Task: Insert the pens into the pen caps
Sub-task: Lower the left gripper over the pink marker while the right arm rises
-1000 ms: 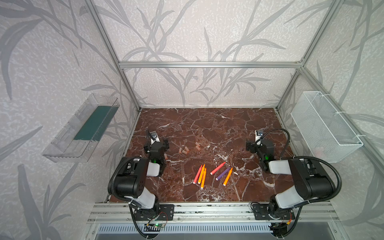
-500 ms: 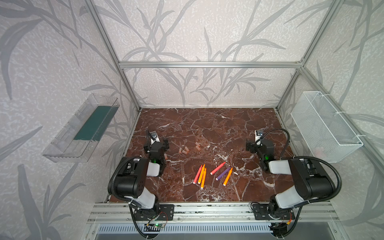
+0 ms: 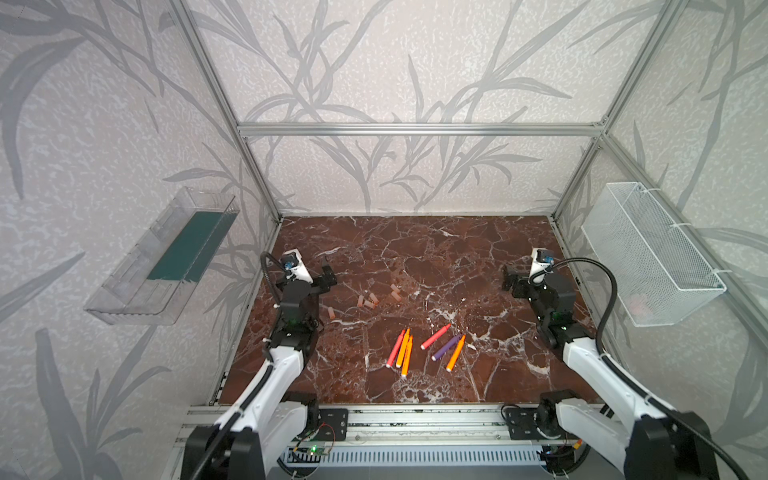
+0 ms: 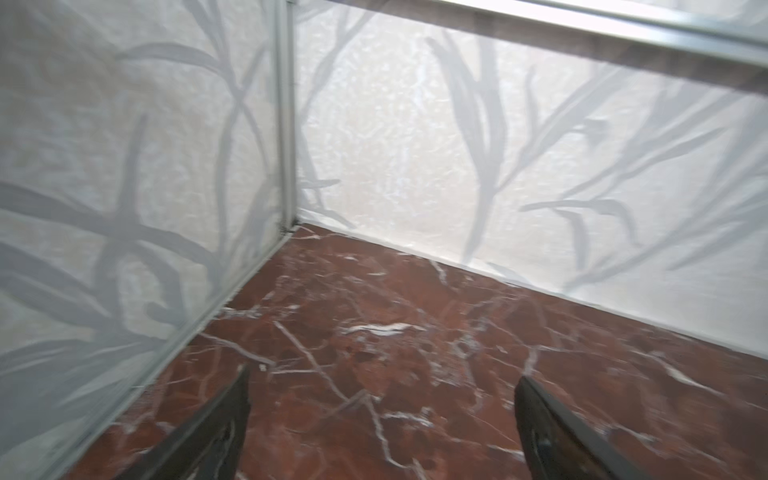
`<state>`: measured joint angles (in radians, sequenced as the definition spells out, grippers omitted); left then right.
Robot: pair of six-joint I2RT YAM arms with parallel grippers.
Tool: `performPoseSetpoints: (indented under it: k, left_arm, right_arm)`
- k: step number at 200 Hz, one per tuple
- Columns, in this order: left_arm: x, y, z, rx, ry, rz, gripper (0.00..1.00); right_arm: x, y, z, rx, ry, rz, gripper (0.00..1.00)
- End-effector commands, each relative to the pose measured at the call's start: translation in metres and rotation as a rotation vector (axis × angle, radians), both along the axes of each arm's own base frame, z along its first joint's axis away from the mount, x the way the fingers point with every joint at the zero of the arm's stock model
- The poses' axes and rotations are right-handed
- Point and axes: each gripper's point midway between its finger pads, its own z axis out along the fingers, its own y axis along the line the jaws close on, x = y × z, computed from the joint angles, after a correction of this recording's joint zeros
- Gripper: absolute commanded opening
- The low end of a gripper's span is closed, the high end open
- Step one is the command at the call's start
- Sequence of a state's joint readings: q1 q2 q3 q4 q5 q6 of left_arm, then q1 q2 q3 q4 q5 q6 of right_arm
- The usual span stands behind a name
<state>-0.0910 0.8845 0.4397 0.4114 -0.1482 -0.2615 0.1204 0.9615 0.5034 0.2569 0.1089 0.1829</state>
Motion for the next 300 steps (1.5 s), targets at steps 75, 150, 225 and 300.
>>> performPoseSetpoints:
  k: [75, 150, 225, 300]
  left_arm:
    - [-0.030, -0.050, -0.002, -0.421, 0.126, -0.245, 0.99]
    - [-0.055, -0.073, -0.012, -0.381, 0.273, -0.376, 0.96]
    - [-0.106, -0.191, -0.060, -0.076, 0.521, -0.622, 0.72]
    - [-0.139, -0.309, -0.126, 0.256, 0.708, -0.818, 0.59]
  right_arm:
    - [-0.054, 0.042, 0.004, 0.376, 0.116, 0.167, 0.99]
    - [-0.065, 0.050, 0.010, 0.473, 0.050, 0.216, 0.99]
    - [-0.064, 0.060, -0.001, 0.415, 0.211, 0.254, 0.99]
    - [-0.078, 0.049, -0.008, 0.399, 0.205, 0.200, 0.99]
